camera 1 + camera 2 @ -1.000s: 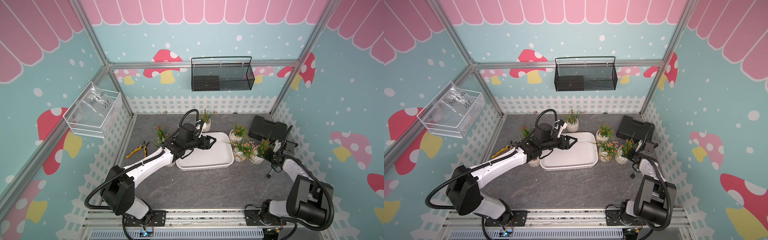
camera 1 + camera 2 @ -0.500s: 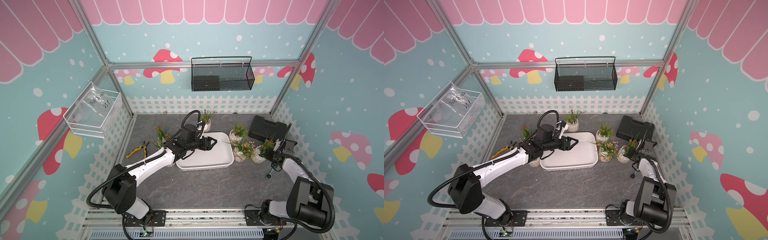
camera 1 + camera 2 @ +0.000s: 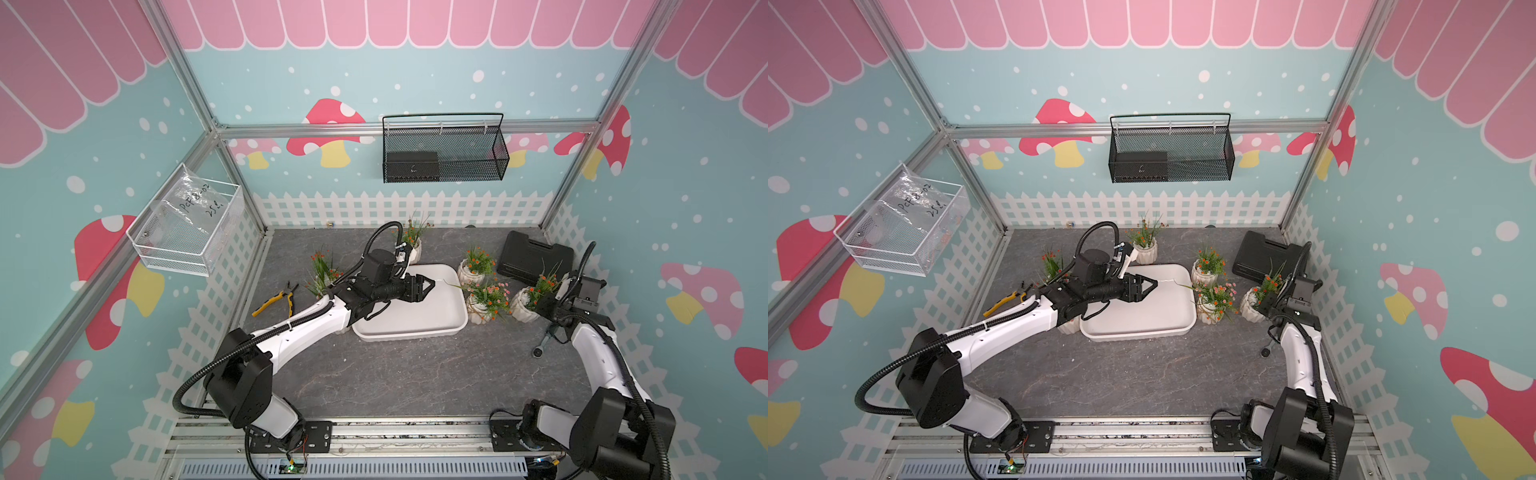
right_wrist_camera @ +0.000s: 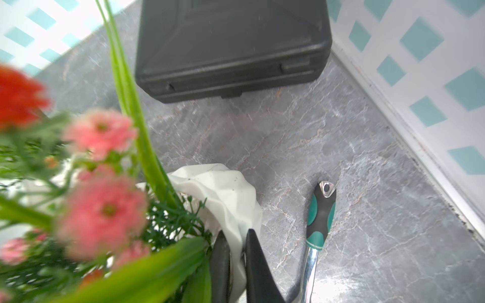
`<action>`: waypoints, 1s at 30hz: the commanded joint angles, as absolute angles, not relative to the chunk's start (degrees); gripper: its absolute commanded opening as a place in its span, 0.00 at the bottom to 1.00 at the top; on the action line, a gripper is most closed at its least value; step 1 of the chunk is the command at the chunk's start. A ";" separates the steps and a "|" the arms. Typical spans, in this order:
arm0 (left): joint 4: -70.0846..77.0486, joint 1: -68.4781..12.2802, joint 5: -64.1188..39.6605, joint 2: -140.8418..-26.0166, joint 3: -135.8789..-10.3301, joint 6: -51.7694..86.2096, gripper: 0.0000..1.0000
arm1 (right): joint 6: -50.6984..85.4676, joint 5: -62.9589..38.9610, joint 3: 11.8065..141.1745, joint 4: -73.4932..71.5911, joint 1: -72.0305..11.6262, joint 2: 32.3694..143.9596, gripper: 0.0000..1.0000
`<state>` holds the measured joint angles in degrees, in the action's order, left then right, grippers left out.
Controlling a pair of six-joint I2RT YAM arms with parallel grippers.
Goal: Put the potted gypsophila into the storage box
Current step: Pick up the baby's breath potted plant from the center of the board, then place the baby's breath potted plant at the storage box.
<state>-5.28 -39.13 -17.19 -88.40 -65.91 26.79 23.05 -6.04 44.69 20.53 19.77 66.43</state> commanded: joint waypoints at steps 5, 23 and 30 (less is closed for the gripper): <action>-4.30 -39.57 -16.75 -86.20 -64.27 25.33 0.69 | 21.49 -12.08 52.63 22.79 19.38 60.66 0.00; -4.84 -38.79 -15.71 -82.83 -60.17 26.58 0.67 | 16.67 -22.75 64.03 27.95 5.17 63.15 0.00; -11.47 -38.11 -12.73 -76.78 -57.70 25.84 0.65 | 15.69 -18.02 69.21 27.97 -8.62 68.95 0.00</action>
